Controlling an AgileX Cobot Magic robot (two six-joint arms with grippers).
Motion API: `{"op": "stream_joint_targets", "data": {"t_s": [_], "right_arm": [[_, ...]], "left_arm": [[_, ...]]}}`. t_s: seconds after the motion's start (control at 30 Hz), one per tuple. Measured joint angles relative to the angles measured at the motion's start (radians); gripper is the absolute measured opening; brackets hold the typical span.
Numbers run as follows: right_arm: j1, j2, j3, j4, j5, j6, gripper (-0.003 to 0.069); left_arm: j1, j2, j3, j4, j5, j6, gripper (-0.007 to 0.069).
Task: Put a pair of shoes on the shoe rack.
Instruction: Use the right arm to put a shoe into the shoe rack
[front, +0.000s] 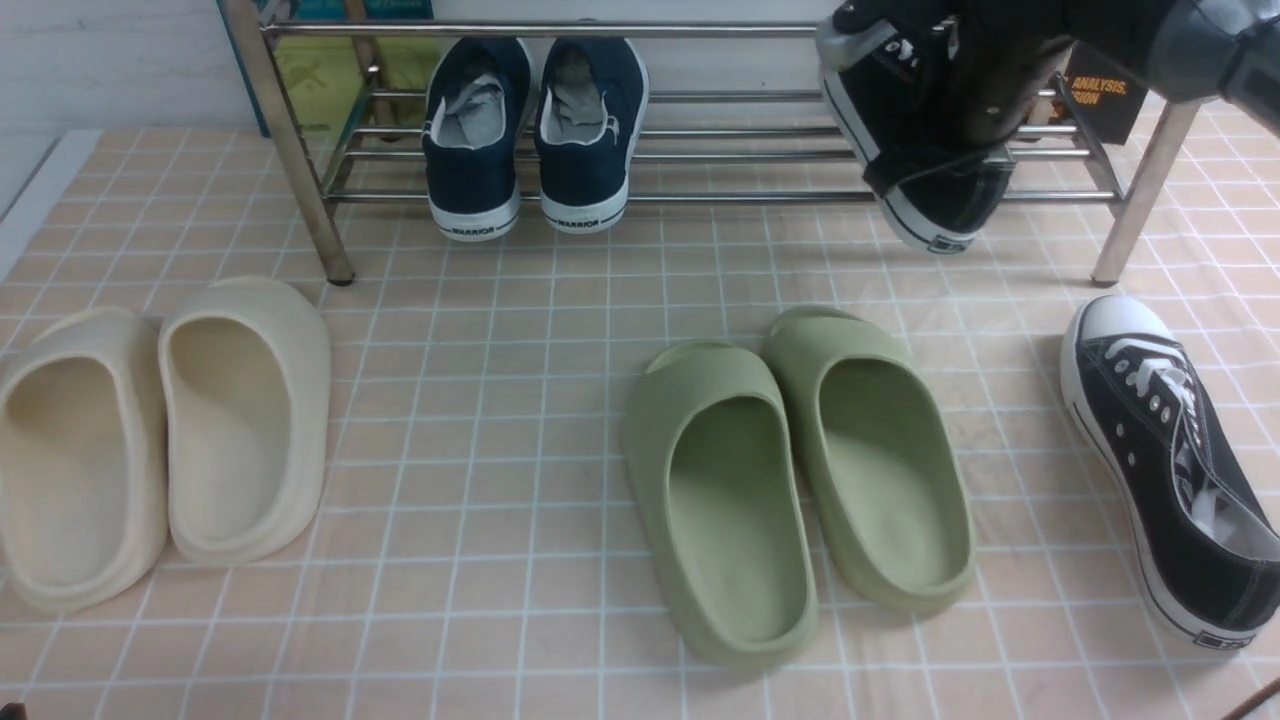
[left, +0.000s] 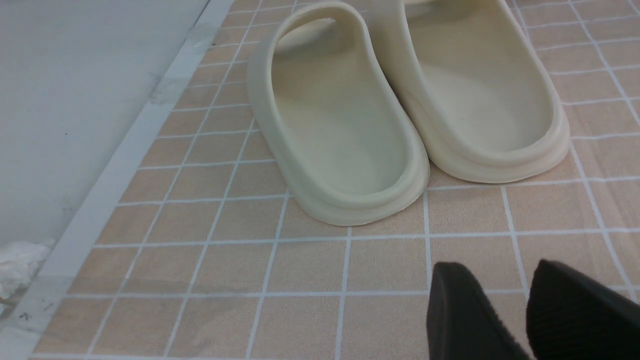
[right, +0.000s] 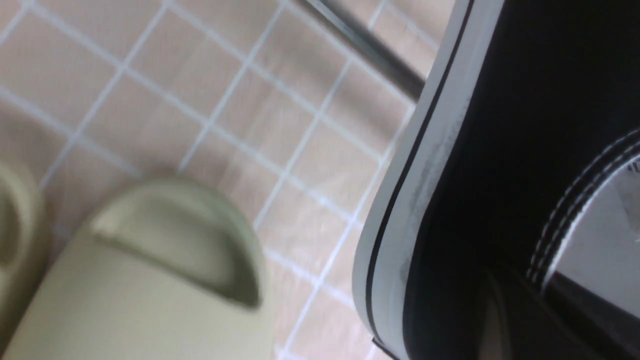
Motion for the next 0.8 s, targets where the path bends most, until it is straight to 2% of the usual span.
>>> {"op": "stream_joint_targets", "data": {"t_s": [0.13,0.27,0.3,0.33,0.47,0.57,0.7,0.8], "right_arm": [[0.000,0.025,-0.005,0.000,-0.074,0.002,0.0013],[0.000,0.035,-0.006,0.000,-0.140,0.046,0.0068],[0.000,0.035,-0.010,0.001,-0.157,0.074,0.0123],[0.000,0.034,-0.010,-0.001,-0.157,0.077,0.0123],[-0.001,0.010,-0.016,-0.006,-0.097,0.140,0.0295],[-0.001,-0.023,-0.016,0.004,-0.016,0.146,0.0359],[-0.001,-0.080,-0.018,0.011,0.117,0.123,0.0369],[-0.001,-0.116,-0.019,0.011,0.240,0.092,0.0295]], "left_arm": [[0.000,0.000,0.000,0.000,0.000,0.000,0.0238],[0.000,0.000,0.000,0.000,0.000,0.000,0.0238],[0.000,0.000,0.000,0.000,0.000,0.000,0.0238],[0.000,0.000,0.000,0.000,0.000,0.000,0.0238],[0.000,0.000,0.000,0.000,0.001,0.000,0.0238],[0.000,0.000,0.000,0.000,0.004,0.000,0.0238],[0.000,0.000,0.000,0.000,0.004,0.000,0.0238],[0.000,0.000,0.000,0.001,0.005,0.000,0.0238]]}}
